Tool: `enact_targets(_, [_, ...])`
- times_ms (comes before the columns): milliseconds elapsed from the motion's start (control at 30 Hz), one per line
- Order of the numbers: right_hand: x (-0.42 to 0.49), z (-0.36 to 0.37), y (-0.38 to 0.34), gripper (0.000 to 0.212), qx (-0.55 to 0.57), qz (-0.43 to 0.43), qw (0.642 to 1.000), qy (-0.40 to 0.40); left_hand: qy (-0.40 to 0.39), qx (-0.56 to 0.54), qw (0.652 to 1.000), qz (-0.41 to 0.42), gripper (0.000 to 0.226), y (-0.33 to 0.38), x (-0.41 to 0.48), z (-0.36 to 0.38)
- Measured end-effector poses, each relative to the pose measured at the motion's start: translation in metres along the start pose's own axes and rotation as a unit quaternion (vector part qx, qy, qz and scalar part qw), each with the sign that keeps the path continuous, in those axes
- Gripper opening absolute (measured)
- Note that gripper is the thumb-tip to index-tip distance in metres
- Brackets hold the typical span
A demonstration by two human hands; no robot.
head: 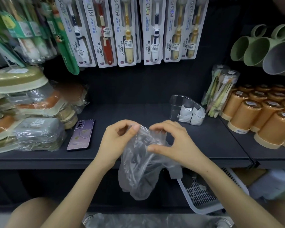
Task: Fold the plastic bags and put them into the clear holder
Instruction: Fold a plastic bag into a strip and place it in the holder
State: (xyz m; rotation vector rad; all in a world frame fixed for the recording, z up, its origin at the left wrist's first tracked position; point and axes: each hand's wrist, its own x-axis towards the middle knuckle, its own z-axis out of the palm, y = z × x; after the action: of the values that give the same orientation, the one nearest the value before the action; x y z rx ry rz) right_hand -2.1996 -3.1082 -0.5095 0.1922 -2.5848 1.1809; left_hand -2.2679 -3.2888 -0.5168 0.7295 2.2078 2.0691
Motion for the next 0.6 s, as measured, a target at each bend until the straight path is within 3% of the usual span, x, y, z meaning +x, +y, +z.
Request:
enact_targets(100, [-0.008,-0.013,0.016,0.068,0.047,0.040,0.997,-0.044,0.014,-0.040,0.999,-0.019,0.018,-0.004,-0.004,-0.003])
enact_targets(233, [-0.014,-0.013,0.026,0.071,0.086,0.045,0.994,-0.047,0.031,-0.055,0.998,-0.020,0.017,-0.008,-0.008,-0.005])
enact_targets(433, [-0.004,-0.005,0.022,0.048,0.171,0.066,0.983,-0.006,0.007,-0.052,0.999,-0.005,0.020,-0.004,-0.016,-0.006])
enact_targets(600, [0.006,0.000,0.020,0.008,0.163,0.064,0.983,0.052,0.045,-0.049,0.998,-0.012,0.018,-0.006,-0.019,-0.015])
